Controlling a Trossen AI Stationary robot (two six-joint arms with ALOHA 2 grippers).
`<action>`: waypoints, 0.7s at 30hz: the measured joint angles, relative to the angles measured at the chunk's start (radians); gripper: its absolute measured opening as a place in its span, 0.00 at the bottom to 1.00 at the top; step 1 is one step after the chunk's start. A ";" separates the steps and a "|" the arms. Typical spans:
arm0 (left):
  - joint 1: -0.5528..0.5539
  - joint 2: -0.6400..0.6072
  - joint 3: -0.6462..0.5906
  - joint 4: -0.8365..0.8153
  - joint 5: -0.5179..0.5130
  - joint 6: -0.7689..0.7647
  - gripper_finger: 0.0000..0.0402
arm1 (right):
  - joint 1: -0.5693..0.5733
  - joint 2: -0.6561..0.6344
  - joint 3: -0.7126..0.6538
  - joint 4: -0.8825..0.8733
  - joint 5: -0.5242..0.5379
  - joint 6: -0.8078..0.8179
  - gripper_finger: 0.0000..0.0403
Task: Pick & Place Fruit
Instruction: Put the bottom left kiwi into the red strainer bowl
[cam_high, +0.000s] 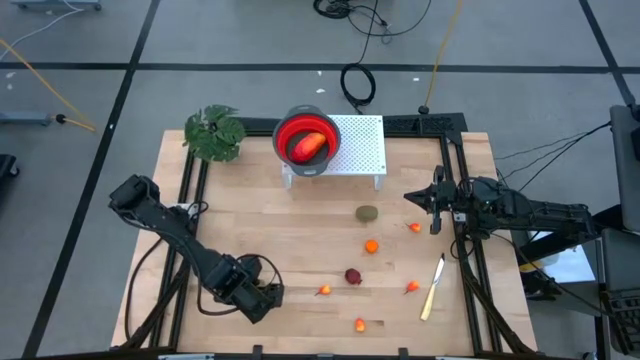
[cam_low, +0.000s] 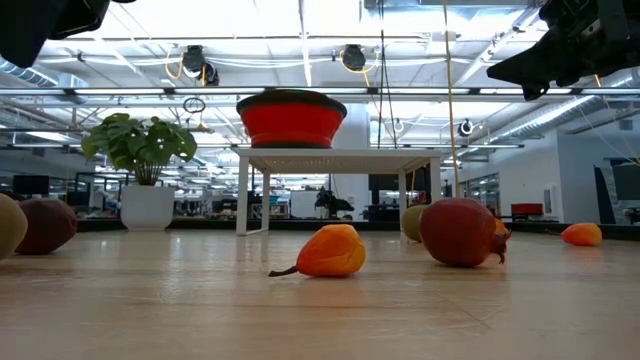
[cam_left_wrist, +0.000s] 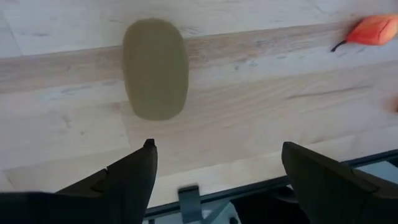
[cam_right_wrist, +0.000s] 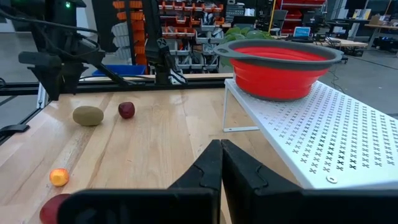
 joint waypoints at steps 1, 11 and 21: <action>0.000 0.000 0.000 0.000 0.000 0.009 0.85 | 0.000 0.000 0.000 0.000 0.000 0.000 0.00; 0.000 0.000 0.000 -0.037 -0.001 0.015 0.91 | 0.000 0.000 0.000 0.000 0.000 0.000 0.00; -0.001 0.000 0.000 -0.079 -0.037 0.115 0.91 | 0.000 0.000 0.000 0.000 0.000 0.000 0.00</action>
